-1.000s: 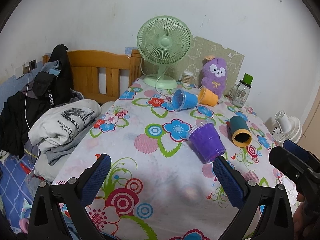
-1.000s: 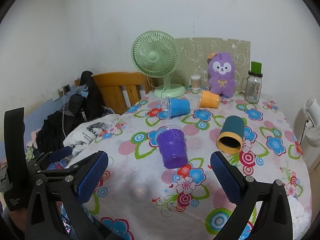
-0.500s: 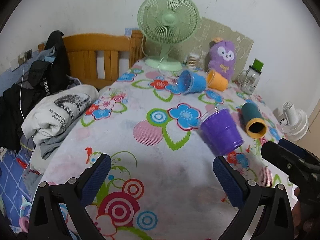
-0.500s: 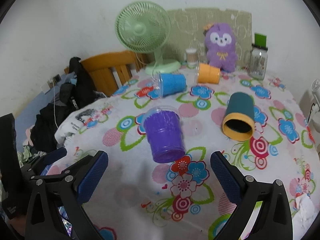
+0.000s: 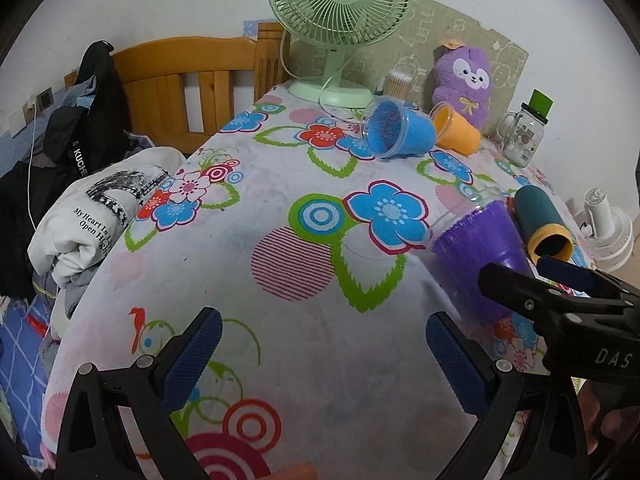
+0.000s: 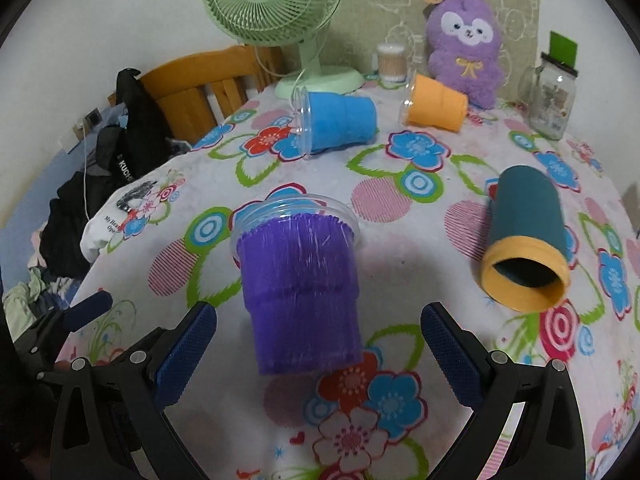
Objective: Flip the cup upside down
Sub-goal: 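Close the right tool around the purple cup's body, then lift the purple cup with the right tool and carry it toward the left tool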
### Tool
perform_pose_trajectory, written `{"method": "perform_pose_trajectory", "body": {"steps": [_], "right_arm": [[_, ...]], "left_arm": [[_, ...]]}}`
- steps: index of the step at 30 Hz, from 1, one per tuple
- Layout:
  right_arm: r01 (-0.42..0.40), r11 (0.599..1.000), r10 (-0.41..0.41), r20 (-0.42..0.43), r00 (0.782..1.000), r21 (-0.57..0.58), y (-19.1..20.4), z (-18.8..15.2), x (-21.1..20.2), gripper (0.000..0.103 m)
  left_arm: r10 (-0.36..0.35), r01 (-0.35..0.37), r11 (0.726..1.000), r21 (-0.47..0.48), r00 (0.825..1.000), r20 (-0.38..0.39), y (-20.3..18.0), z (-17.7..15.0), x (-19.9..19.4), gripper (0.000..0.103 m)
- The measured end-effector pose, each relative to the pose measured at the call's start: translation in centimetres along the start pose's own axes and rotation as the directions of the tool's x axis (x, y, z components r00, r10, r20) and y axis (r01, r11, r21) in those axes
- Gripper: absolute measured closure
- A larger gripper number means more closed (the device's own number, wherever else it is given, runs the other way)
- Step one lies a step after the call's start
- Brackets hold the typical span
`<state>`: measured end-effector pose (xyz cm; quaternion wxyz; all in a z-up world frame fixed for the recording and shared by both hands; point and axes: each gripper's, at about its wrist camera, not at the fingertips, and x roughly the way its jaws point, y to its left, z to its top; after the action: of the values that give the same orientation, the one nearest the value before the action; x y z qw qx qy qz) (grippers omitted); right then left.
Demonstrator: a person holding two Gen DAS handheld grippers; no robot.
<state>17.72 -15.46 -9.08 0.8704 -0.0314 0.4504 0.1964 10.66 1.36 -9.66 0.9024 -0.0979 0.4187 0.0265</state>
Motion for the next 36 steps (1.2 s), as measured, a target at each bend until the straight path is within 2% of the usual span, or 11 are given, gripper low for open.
{"method": "perform_pose_trajectory", "body": {"steps": [3, 5, 9, 16, 27, 36], "right_arm": [[0.002, 1.0, -0.002, -0.013, 1.0, -0.015, 0.2, 0.2, 0.5, 0.006], [-0.016, 1.0, 0.016, -0.04, 0.999, -0.018, 0.3, 0.4, 1.1, 0.019], [-0.036, 0.999, 0.035, -0.079, 0.996, -0.016, 0.5, 0.5, 2.1, 0.038], [-0.034, 0.999, 0.033, -0.061, 0.998, -0.021, 0.8, 0.5, 1.3, 0.041], [-0.013, 0.998, 0.013, 0.006, 1.0, -0.059, 2.2, -0.2, -3.1, 0.041], [-0.006, 0.998, 0.008, 0.039, 0.999, -0.06, 2.9, -2.2, -6.4, 0.041]], "left_arm": [[0.003, -0.003, 1.0, 0.002, 1.0, -0.004, 0.0, 0.2, 0.5, 0.0], [0.006, -0.006, 1.0, 0.0, 1.0, -0.01, 0.0, 0.3, 0.9, 0.0], [0.01, -0.01, 1.0, 0.004, 1.0, -0.014, -0.3, 0.4, 1.2, 0.0], [0.008, -0.008, 1.0, -0.002, 1.0, -0.009, -0.2, 0.3, 0.8, 0.0], [-0.006, 0.006, 1.0, 0.004, 1.0, 0.025, -0.6, -0.5, -2.1, 0.0], [-0.011, 0.01, 1.0, 0.016, 0.999, 0.052, -1.1, -2.3, -5.1, 0.0]]}}
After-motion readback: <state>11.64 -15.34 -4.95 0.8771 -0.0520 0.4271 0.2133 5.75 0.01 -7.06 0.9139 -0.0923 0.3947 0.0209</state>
